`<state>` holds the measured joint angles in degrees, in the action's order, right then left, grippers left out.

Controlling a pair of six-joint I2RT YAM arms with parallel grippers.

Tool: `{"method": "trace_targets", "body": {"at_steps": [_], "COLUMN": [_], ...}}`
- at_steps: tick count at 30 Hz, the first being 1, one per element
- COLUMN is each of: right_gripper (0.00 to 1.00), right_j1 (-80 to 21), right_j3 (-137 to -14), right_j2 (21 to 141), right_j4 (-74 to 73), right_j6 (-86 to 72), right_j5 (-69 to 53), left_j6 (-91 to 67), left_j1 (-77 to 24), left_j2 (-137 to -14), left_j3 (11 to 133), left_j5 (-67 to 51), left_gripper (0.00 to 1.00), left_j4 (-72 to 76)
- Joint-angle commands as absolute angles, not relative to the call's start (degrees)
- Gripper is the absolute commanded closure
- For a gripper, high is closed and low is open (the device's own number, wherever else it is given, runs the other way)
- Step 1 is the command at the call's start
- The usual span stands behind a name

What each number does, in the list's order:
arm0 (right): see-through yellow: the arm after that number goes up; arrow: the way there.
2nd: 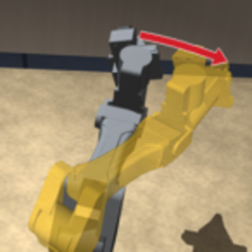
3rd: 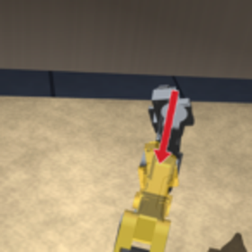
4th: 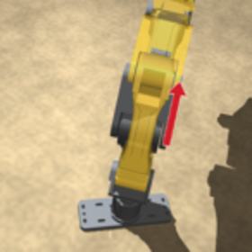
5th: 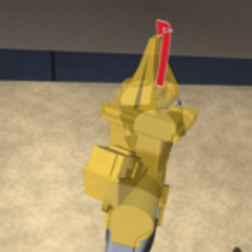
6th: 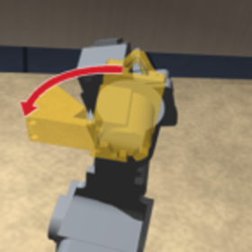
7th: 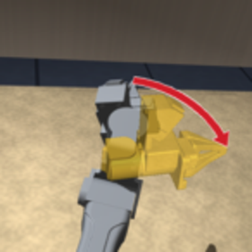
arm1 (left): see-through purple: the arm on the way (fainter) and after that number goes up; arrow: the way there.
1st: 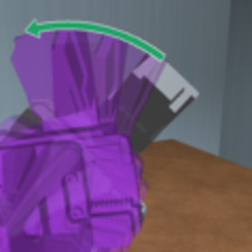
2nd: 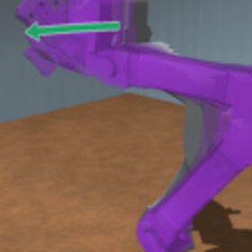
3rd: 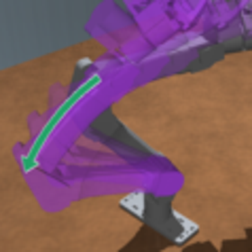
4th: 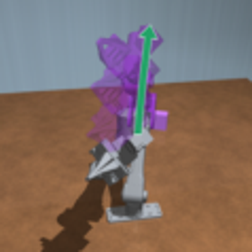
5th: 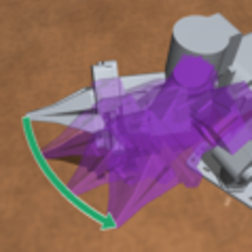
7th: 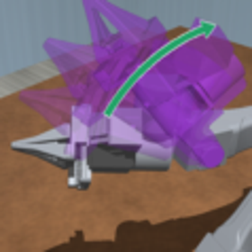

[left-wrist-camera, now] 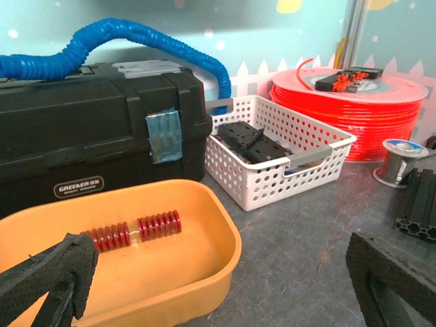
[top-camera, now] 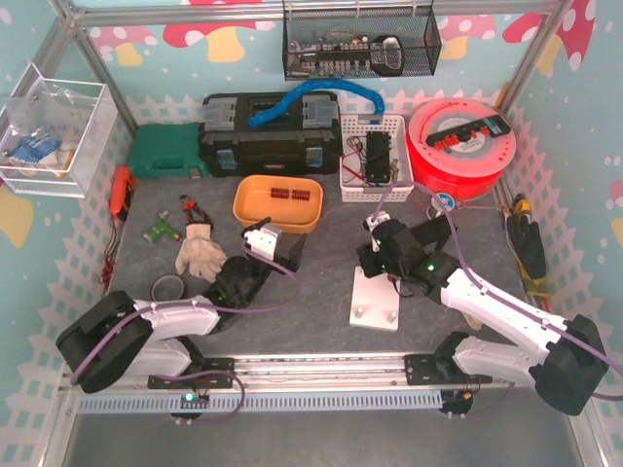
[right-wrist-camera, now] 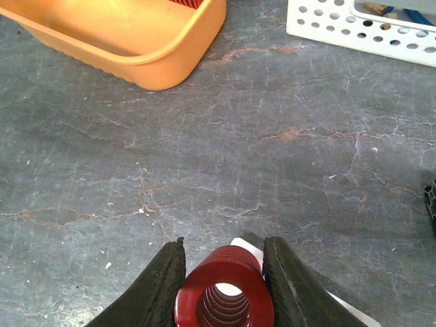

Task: Install the large spring

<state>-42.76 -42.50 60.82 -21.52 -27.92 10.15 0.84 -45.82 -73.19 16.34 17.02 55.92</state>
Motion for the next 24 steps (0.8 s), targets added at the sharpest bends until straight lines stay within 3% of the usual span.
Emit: {"method": "trace_targets", "body": {"at_steps": [1, 24], "right_gripper": [1.0, 0.99], "right_j1": [-43.0, -43.0], "right_j3": [-42.1, -40.3], "right_j2": [61.0, 67.8], "right_j4": [-20.4, -16.8], "right_j6": [-28.6, -28.9], "right_j5": [11.4, 11.6], "left_j6": [-0.6, -0.3], "left_j1": [-45.6, -45.6], "left_j2": [-72.4, -72.0], "left_j3": [15.8, 16.0], "left_j5": [18.0, 20.1], "left_gripper": [0.01, 0.01], "left_j4": [55.3, 54.8]}}
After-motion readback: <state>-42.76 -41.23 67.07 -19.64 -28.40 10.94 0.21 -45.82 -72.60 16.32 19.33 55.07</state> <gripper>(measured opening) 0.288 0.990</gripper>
